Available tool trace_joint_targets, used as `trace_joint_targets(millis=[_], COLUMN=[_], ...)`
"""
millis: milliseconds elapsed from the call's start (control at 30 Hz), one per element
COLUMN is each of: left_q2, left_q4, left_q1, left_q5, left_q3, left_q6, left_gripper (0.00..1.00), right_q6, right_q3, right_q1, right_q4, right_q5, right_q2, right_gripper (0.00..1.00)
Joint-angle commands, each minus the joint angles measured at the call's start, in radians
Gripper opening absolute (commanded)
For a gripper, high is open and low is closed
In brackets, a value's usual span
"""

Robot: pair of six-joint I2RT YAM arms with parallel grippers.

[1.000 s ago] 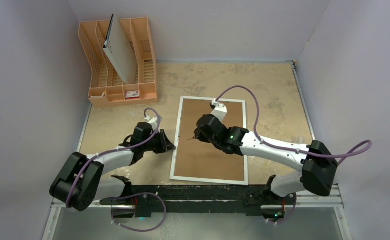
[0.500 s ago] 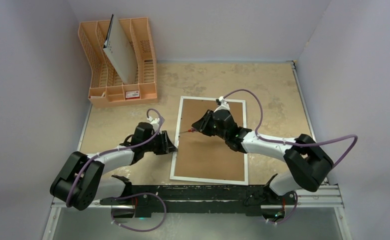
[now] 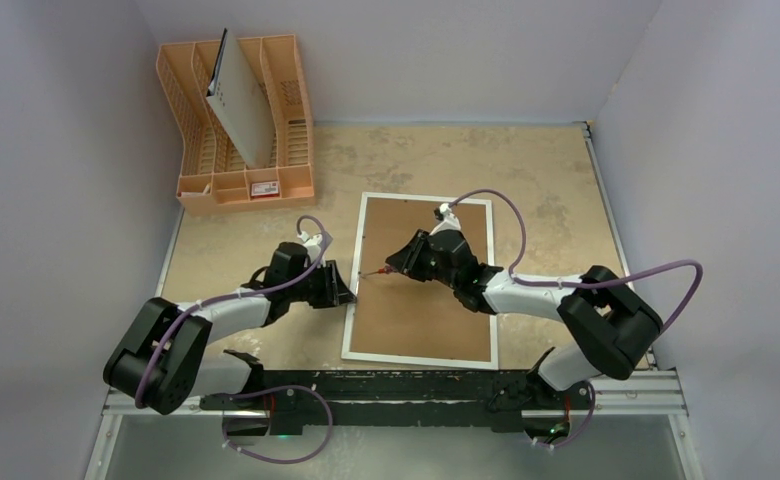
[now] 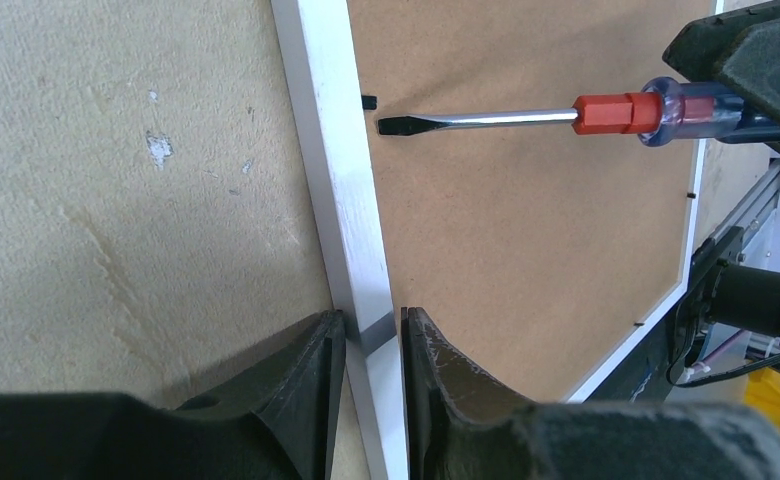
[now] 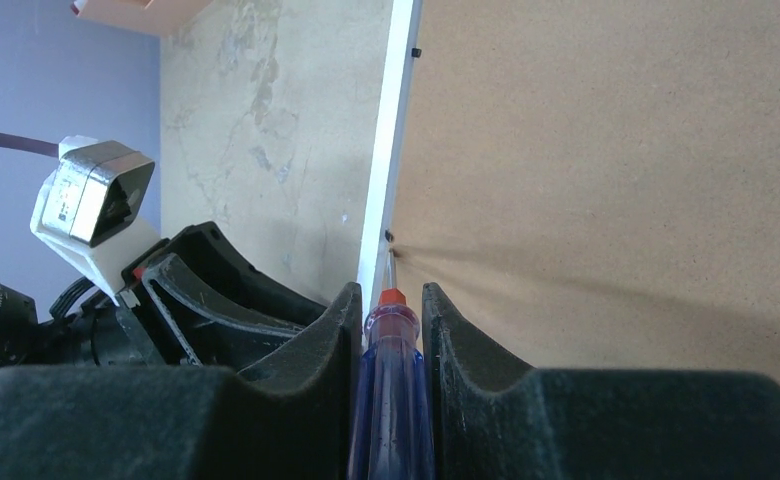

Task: Take the photo out of the frame
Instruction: Release the photo frame item from the photo frame.

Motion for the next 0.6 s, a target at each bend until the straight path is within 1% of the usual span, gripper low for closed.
trace_joint_targets(millis=[0, 100, 200, 333, 567], left_q2=[0.005, 0.005, 0.006, 0.007, 0.011], left_q4=[-0.014, -0.021, -0.02, -0.022, -0.014], left_q1=[-0.007, -0.007, -0.007, -0.007, -0.007], left_q5=[0.006, 0.008, 0.005, 0.008, 0.018], left_q3=[0.025, 0.031, 0.031, 0.034, 0.034], left_q6=[0.033, 0.041, 0.042, 0.045, 0.05], left_gripper=[0.29, 0.3, 0.3, 0.3, 0.3], right_q6=[-0.009, -0.014, -0.009, 0.003, 0.01], right_q3=[-0.021, -0.029, -0.046, -0.04, -0.012], right_q1=[-0.007, -0.012, -0.02, -0.021, -0.022], right_q4=[0.068, 0.064, 0.111, 0.096, 0.108], right_q5=[0.021, 0.039, 0.021, 0.031, -0.024], right_q2=[-0.009, -0.011, -0.003, 0.018, 0.084], right_gripper=[0.0, 0.0, 0.0, 0.0, 0.0])
